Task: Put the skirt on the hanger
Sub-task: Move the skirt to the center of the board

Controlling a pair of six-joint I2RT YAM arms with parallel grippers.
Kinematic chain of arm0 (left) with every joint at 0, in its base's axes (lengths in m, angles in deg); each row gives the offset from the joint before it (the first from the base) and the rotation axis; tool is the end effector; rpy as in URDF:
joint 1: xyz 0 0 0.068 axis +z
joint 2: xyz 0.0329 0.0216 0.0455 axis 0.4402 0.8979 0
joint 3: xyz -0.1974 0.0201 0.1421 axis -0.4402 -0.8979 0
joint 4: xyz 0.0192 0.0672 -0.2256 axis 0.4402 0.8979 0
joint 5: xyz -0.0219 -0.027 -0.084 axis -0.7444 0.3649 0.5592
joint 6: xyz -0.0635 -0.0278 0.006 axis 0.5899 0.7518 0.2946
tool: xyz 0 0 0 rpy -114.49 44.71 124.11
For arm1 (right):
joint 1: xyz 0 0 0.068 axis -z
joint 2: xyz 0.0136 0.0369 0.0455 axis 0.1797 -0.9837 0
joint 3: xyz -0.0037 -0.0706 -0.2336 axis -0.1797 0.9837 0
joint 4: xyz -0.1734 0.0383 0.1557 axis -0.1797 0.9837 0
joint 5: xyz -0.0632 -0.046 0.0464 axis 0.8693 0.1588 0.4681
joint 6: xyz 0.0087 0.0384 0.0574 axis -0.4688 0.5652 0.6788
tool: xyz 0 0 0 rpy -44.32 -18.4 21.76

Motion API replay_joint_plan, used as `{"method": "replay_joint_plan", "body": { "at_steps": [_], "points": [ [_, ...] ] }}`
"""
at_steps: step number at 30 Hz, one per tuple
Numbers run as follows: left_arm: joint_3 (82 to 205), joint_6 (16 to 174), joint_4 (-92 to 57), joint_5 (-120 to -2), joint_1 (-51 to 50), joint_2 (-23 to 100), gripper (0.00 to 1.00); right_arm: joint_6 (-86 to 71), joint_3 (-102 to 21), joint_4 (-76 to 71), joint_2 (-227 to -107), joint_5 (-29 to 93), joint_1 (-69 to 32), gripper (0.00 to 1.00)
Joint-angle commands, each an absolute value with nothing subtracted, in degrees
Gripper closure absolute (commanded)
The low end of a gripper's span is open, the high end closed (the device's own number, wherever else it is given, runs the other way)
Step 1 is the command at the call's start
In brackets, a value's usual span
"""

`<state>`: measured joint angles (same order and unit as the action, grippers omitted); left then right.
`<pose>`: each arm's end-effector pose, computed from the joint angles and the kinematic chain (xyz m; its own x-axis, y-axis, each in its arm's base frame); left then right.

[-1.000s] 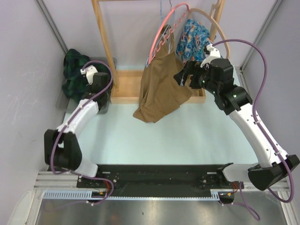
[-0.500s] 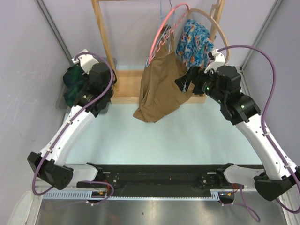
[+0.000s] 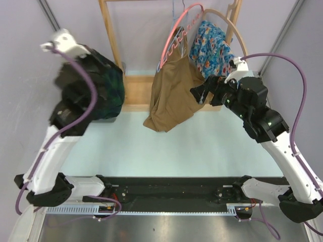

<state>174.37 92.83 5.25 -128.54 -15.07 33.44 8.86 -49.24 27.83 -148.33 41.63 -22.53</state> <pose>0.1792 -0.0922 0.5229 0.1999 -0.2881 -0.9365 -0.2688 0.9030 -0.3351 0.1856 0.1178 0.4375 -0.3228 0.2564 -0.9111 -0.4238 0.8216 0.3814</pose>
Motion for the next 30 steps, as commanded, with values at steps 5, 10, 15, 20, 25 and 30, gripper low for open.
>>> {"method": "replay_joint_plan", "body": {
  "at_steps": [5,10,15,20,25,30],
  "points": [
    [192.37,86.21,6.15,-117.27,-17.83,28.91,1.00,1.86,-48.64,23.24,-146.48,41.21,-29.09,0.00],
    [191.94,90.25,4.50,-104.54,-18.09,24.60,1.00,-2.62,-48.55,21.92,-146.12,43.41,-35.34,0.00],
    [191.14,90.69,2.55,-90.66,-18.09,23.19,1.00,-7.99,-48.46,20.08,-147.44,43.85,-44.11,0.00],
    [189.48,89.82,6.68,-82.65,-18.09,23.54,1.00,-13.43,-48.11,15.43,-152.35,54.38,-55.90,0.00],
    [181.14,91.22,10.90,-76.75,-18.09,21.88,1.00,-13.54,-47.85,9.35,-154.83,65.70,-62.94,0.00],
    [158.04,97.54,5.83,-75.61,-18.09,16.17,1.00,-8.54,-45.57,14.25,-145.00,80.47,-63.12,0.00]
  ]
}}
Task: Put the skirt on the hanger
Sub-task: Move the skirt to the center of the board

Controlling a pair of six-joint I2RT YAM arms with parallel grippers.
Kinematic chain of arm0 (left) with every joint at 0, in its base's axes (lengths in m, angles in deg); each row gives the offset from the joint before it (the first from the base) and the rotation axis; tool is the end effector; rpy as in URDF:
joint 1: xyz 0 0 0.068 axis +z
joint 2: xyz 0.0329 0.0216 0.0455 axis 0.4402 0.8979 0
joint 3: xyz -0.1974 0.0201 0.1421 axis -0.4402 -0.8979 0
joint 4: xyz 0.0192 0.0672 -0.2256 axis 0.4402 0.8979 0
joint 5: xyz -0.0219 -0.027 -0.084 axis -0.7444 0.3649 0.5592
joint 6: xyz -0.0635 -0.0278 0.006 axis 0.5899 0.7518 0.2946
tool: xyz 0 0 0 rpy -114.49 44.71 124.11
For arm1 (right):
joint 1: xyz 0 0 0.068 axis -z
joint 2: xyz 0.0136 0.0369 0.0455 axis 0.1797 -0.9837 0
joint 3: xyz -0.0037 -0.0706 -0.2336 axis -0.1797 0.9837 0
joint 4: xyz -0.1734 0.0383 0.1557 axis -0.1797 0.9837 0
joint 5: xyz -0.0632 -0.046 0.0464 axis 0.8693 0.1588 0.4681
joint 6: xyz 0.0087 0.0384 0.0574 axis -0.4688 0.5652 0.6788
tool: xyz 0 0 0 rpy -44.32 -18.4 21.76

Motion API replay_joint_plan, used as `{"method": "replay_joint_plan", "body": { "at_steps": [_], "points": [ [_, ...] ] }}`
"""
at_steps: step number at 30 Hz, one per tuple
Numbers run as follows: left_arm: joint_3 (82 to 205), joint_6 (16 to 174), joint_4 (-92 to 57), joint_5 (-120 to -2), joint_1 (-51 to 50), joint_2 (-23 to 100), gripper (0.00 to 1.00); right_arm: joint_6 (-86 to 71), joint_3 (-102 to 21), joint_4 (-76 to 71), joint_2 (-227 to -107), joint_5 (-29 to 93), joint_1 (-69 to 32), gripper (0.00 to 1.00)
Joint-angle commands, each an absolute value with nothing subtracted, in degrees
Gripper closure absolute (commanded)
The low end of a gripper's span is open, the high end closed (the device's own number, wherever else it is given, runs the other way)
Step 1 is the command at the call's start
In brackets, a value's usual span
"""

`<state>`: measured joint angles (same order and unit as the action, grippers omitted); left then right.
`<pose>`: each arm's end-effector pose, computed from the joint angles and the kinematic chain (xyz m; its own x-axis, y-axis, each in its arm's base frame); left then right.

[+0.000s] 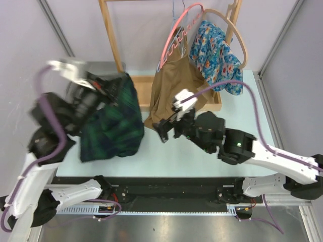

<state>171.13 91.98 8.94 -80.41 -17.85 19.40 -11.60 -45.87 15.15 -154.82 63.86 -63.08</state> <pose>0.1026 -0.0838 0.5439 0.1456 -0.3479 -0.9261 0.5772 0.7901 -0.2061 0.0965 0.2433 0.4226 -0.0644 -0.0745 -0.9951 -0.7576 0.6527 0.0002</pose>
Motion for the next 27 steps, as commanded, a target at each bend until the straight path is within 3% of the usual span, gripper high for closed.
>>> {"method": "replay_joint_plan", "body": {
  "at_steps": [1,4,7,16,17,18,20,21,24,27],
  "points": [
    [154.87,97.90,4.50,-74.38,-18.18,14.68,1.00,-8.17,-44.95,15.23,-143.07,85.63,-63.04,0.00],
    [143.10,100.71,0.10,-70.80,-19.14,15.70,1.00,-6.50,-43.19,18.13,-134.72,95.05,-62.69,0.00],
    [140.17,100.46,-3.06,-70.33,-22.90,20.18,1.00,-7.03,-43.01,19.46,-130.31,100.00,-62.42,0.00],
    [151.03,95.90,-9.58,-65.48,-33.81,47.78,0.98,-4.13,-43.10,23.85,-128.55,103.35,-62.51,0.00],
    [152.46,95.62,-6.79,-66.97,-34.26,49.02,0.81,-4.48,-43.10,24.38,-128.63,102.92,-62.60,0.00],
    [153.43,95.70,-5.46,-72.04,-34.18,50.42,0.48,-4.91,-43.10,24.47,-128.81,102.13,-62.60,0.00],
    [153.01,95.79,-3.42,-78.29,-34.26,49.21,0.32,-5.09,-43.10,25.61,-129.16,100.98,-62.68,0.00],
    [150.30,95.36,-3.25,-83.20,-34.26,46.33,0.17,-4.92,-43.10,26.22,-129.42,100.89,-62.69,0.00],
    [144.15,95.35,-2.11,-95.32,-34.18,37.56,0.04,-3.95,-43.10,28.68,-130.56,100.10,-62.77,0.00],
    [139.31,97.53,2.10,-104.03,-33.91,28.60,0.01,-3.25,-43.10,30.71,-132.93,98.96,-62.77,0.00]
  ]
}}
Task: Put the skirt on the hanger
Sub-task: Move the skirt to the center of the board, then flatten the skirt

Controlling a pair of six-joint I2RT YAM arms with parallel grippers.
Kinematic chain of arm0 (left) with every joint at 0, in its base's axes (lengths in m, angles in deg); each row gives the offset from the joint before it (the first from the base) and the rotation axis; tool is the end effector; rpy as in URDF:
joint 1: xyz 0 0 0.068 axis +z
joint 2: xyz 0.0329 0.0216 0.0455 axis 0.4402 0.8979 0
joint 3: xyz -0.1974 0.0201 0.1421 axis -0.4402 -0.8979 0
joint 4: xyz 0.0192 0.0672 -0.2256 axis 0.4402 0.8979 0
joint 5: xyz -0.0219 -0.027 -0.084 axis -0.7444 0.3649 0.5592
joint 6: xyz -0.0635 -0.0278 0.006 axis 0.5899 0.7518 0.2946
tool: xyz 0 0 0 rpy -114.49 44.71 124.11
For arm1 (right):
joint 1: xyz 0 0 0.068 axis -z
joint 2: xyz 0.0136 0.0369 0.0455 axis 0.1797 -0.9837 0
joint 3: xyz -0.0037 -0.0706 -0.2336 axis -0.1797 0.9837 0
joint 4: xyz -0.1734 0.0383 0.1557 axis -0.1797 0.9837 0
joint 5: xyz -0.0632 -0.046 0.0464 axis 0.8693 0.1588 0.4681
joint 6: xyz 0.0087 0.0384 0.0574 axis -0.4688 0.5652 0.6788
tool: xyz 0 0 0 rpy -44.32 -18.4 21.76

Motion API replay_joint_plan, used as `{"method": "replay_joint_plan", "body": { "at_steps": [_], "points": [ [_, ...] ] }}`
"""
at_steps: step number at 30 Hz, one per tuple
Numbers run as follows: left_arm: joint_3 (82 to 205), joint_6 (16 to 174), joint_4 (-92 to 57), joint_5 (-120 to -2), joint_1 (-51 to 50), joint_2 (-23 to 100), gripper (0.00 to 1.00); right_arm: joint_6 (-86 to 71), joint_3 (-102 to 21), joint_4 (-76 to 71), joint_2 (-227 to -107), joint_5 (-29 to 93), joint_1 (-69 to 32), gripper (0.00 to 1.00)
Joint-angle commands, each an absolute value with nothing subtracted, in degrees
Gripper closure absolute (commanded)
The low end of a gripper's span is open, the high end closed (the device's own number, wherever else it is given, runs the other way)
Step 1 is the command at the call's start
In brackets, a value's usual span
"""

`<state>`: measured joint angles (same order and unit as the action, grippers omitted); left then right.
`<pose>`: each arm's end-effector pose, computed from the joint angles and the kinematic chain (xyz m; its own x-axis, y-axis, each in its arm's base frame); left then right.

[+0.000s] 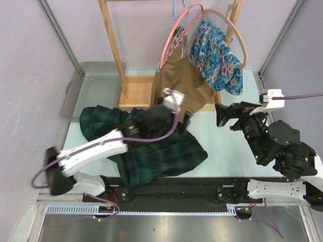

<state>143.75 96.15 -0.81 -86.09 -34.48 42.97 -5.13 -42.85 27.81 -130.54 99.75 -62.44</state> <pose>0.1729 -0.2735 0.3256 -0.3394 0.1663 -0.9258 0.6419 0.7604 -0.0988 0.0776 0.0851 0.4519 -0.0226 0.1923 -0.9811 -0.2218 0.9559 0.1925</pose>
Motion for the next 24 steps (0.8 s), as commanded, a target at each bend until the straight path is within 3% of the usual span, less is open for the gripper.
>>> {"method": "replay_joint_plan", "body": {
  "at_steps": [1,6,9,14,20,24],
  "points": [
    [138.42,99.03,5.94,-105.82,-33.65,26.55,0.01,-3.16,-43.01,31.14,-134.42,98.26,-62.77,0.00],
    [134.20,120.07,26.68,-117.25,-32.42,15.38,0.02,-0.72,-43.01,32.82,-142.15,89.57,-62.42,0.00],
    [130.60,129.76,39.52,-115.86,-31.63,10.45,0.05,4.81,-43.01,33.61,-150.06,79.30,-61.37,0.02],
    [124.79,146.10,47.98,-113.65,-31.54,8.51,0.08,7.83,-40.99,27.21,-162.19,57.34,-61.96,0.10],
    [124.17,163.44,63.79,-119.71,-26.65,7.99,0.07,7.73,-40.99,19.11,-175.29,55.10,-69.53,0.03],
    [123.29,155.85,60.68,-120.08,-14.95,6.06,0.06,6.86,-41.08,14.20,-180.04,55.37,-72.26,0.00]
  ]
}}
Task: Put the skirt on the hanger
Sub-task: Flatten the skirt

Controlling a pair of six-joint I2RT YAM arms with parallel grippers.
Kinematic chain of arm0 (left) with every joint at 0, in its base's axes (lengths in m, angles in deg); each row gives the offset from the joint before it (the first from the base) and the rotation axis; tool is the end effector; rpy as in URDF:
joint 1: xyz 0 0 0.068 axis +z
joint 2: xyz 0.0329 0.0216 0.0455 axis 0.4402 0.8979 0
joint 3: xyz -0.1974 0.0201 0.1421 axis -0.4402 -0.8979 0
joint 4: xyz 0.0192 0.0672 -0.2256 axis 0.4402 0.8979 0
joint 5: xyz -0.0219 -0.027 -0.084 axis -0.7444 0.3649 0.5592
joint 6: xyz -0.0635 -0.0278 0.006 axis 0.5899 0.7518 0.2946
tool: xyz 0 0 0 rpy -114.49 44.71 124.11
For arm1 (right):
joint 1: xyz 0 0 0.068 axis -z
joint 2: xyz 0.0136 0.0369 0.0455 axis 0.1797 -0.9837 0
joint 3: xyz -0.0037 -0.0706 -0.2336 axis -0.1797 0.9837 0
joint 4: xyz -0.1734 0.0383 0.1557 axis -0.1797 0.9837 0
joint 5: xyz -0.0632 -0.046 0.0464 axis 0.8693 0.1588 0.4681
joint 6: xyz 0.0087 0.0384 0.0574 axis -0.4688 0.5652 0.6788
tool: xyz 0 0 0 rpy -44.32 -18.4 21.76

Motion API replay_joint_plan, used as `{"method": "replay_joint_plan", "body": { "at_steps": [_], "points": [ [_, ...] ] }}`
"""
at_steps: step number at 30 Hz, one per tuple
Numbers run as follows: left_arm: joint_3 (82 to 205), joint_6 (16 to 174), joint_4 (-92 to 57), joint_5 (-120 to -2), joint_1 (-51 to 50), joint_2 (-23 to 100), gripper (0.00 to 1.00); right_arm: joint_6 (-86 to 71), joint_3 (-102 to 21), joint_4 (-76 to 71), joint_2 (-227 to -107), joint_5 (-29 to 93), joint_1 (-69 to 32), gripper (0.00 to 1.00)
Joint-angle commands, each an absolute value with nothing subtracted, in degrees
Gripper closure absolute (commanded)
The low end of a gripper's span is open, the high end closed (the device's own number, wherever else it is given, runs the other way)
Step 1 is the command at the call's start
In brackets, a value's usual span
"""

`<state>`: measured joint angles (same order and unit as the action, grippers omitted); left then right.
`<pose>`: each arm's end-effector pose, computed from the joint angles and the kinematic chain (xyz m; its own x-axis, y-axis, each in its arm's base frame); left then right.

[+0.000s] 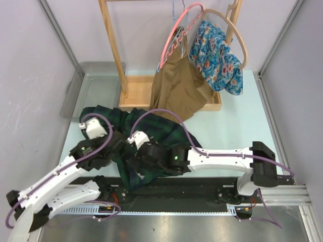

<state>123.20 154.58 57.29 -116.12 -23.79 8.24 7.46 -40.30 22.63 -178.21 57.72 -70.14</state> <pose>0.1032 -0.0585 0.2616 -0.5046 -0.4053 -0.7623 -0.4523 0.8762 -0.1665 0.0748 0.3412 0.2551 -0.4358 -0.4810 -0.7607 -0.7966 0.5996 0.0772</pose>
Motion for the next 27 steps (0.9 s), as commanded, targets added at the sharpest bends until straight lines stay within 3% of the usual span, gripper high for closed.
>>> {"method": "replay_joint_plan", "body": {
  "at_steps": [1,5,10,16,20,23,26,27],
  "points": [
    [122.94,153.56,59.00,-119.55,-12.75,5.53,0.06,6.77,-40.99,13.58,-180.75,54.84,-72.70,0.00],
    [120.66,142.23,50.82,-116.13,-2.12,4.64,0.05,7.64,-40.99,11.20,-184.17,55.71,-74.29,0.00],
    [120.92,138.25,46.07,-113.31,3.86,3.86,0.05,8.27,-40.99,10.23,-188.48,58.52,-74.99,0.00],
    [121.18,133.76,42.02,-109.18,8.01,3.50,0.05,9.23,-40.99,10.58,-191.91,61.95,-75.25,0.01],
    [120.57,132.18,40.09,-107.77,8.19,3.41,0.05,10.90,-40.99,12.51,-192.53,66.96,-75.17,0.06],
    [119.86,131.57,38.24,-106.28,8.19,3.06,0.05,12.04,-40.99,14.09,-192.88,69.51,-74.64,0.25],
    [119.51,130.52,37.01,-104.87,8.19,2.62,0.05,13.62,-40.91,17.34,-191.48,73.19,-74.20,0.65],
    [119.25,130.25,36.48,-104.43,8.19,2.53,0.05,14.32,-40.90,19.35,-190.87,74.25,-74.29,0.71]
  ]
}}
